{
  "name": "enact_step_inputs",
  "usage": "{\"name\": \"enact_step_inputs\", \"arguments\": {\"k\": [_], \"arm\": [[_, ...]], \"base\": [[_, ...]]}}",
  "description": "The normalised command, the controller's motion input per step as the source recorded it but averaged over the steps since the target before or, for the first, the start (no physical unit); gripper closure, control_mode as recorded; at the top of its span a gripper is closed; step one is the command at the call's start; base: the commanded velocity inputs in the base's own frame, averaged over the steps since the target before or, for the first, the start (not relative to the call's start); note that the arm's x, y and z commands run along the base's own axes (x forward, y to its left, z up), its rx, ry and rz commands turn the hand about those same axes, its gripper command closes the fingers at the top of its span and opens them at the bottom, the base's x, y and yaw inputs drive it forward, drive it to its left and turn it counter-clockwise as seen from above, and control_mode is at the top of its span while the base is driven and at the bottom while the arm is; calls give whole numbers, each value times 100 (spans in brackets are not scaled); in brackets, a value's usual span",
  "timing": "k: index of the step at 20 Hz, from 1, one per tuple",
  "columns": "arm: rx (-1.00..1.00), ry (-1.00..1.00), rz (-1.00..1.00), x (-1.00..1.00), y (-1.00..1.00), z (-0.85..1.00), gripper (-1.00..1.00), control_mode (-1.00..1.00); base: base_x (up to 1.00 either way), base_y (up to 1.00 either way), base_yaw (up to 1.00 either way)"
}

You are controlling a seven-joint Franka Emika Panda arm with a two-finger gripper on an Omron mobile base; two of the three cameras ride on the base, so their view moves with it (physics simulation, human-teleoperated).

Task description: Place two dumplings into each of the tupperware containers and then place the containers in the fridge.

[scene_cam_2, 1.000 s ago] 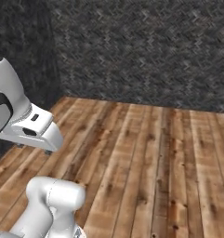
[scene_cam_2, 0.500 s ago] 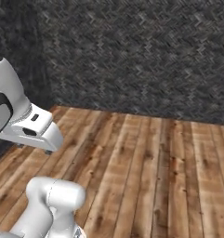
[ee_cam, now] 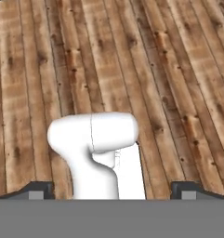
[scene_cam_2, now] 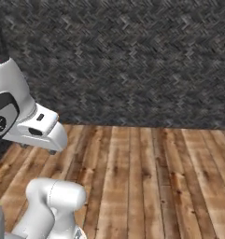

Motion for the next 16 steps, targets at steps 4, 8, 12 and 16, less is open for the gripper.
{"name": "enact_step_inputs", "arguments": {"k": [4,8,12,16], "arm": [[0,0,0,0,0,0,-100,100],[0,0,0,0,0,0,-100,100],[0,0,0,0,0,0,-100,100],[0,0,0,0,0,0,-100,100]], "base": [[100,100,-42],[100,93,-40],[100,42,-49],[100,-3,-48]]}}
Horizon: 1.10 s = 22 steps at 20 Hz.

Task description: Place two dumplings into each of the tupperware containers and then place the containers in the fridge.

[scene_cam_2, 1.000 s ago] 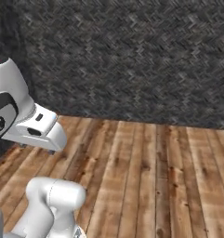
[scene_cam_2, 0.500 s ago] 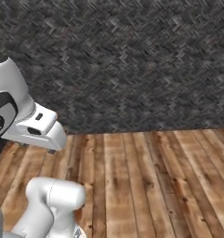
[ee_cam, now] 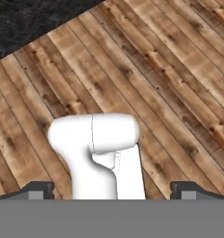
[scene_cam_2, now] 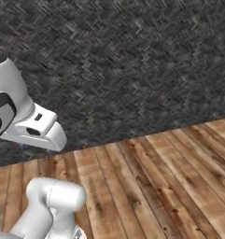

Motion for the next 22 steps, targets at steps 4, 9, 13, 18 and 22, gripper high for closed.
{"name": "enact_step_inputs", "arguments": {"k": [4,9,13,18,22], "arm": [[0,0,0,0,0,0,-100,100],[0,0,0,0,0,0,-100,100],[0,0,0,0,0,0,-100,100],[0,0,0,0,0,0,-100,100],[0,0,0,0,0,0,-100,100]], "base": [[99,-13,-45],[97,-11,-47],[70,-2,-60],[41,0,-71],[10,-3,-81]]}}
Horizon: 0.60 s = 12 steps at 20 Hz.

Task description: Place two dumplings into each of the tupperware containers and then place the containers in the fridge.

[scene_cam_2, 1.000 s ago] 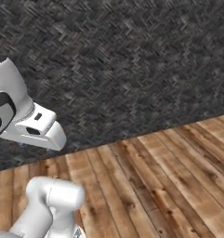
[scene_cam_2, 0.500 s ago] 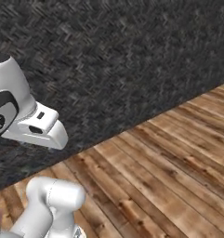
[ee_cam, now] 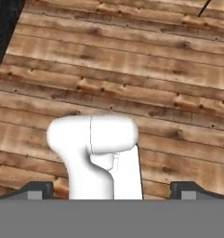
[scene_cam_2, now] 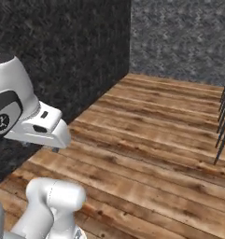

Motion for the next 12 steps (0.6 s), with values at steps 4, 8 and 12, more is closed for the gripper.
{"name": "enact_step_inputs", "arguments": {"k": [4,8,12], "arm": [[0,0,0,0,0,0,-100,100],[0,0,0,0,0,0,-100,100],[0,0,0,0,0,0,-100,100]], "base": [[2,-12,-82],[2,-16,-81],[2,-18,-84]]}}
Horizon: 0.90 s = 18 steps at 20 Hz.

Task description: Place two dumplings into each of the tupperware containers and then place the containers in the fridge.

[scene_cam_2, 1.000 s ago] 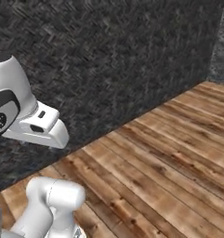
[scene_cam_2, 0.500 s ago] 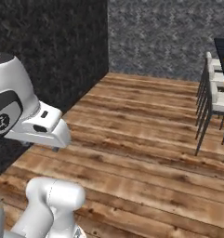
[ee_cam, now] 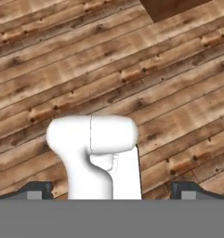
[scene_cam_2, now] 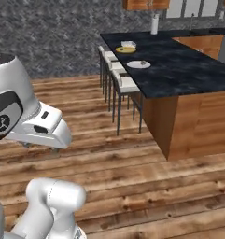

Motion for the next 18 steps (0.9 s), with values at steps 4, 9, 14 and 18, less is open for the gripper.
{"name": "enact_step_inputs", "arguments": {"k": [4,9,14,18], "arm": [[0,0,0,0,0,0,-100,100],[0,0,0,0,0,0,-100,100],[0,0,0,0,0,0,-100,100],[0,0,0,0,0,0,-100,100]], "base": [[43,4,-70],[79,73,-39],[100,100,0],[100,100,0]]}}
